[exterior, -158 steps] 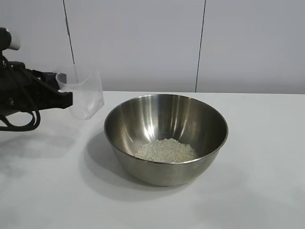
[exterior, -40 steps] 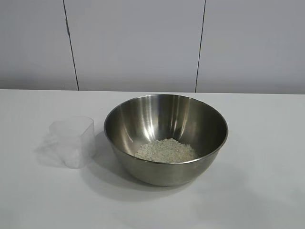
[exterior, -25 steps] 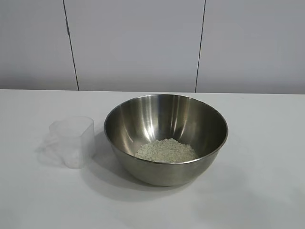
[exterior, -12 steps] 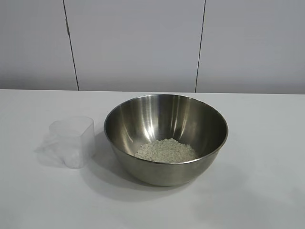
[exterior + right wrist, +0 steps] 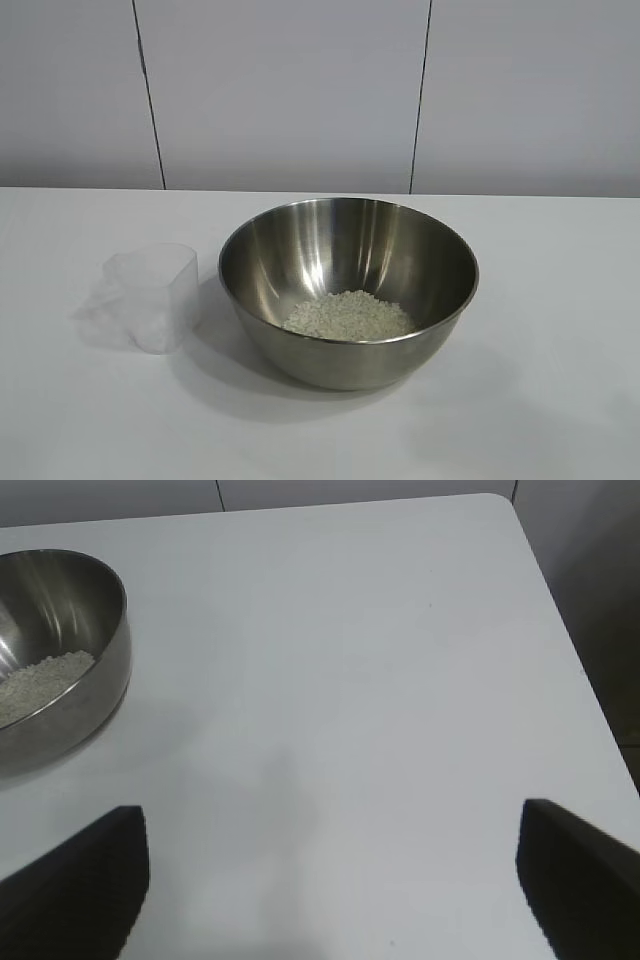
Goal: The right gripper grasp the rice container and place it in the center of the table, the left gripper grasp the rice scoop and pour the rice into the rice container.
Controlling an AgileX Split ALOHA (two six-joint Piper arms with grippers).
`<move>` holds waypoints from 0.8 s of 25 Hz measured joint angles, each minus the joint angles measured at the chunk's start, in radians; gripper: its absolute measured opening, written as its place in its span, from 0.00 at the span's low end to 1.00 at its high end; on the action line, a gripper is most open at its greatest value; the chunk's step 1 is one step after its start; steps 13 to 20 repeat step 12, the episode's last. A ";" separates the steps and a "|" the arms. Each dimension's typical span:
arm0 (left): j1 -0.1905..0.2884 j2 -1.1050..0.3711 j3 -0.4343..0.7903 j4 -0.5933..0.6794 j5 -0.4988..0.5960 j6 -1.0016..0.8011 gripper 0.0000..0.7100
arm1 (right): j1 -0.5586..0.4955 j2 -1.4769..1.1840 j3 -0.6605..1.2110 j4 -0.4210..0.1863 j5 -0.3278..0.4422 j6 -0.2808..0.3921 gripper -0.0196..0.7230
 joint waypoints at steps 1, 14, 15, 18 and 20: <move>0.000 0.000 0.000 0.000 -0.001 0.000 0.94 | 0.000 0.000 0.000 0.000 0.000 0.000 0.96; 0.000 0.000 0.017 0.000 -0.018 0.000 0.94 | 0.000 0.000 0.000 0.000 0.000 0.000 0.96; 0.000 0.000 0.017 0.000 -0.018 0.000 0.94 | 0.000 0.000 0.000 0.000 0.000 0.000 0.96; 0.000 0.000 0.017 0.000 -0.018 0.000 0.94 | 0.000 0.000 0.000 0.000 0.000 0.000 0.96; 0.000 0.000 0.017 0.000 -0.018 0.000 0.94 | 0.000 0.000 0.000 0.000 0.000 0.000 0.96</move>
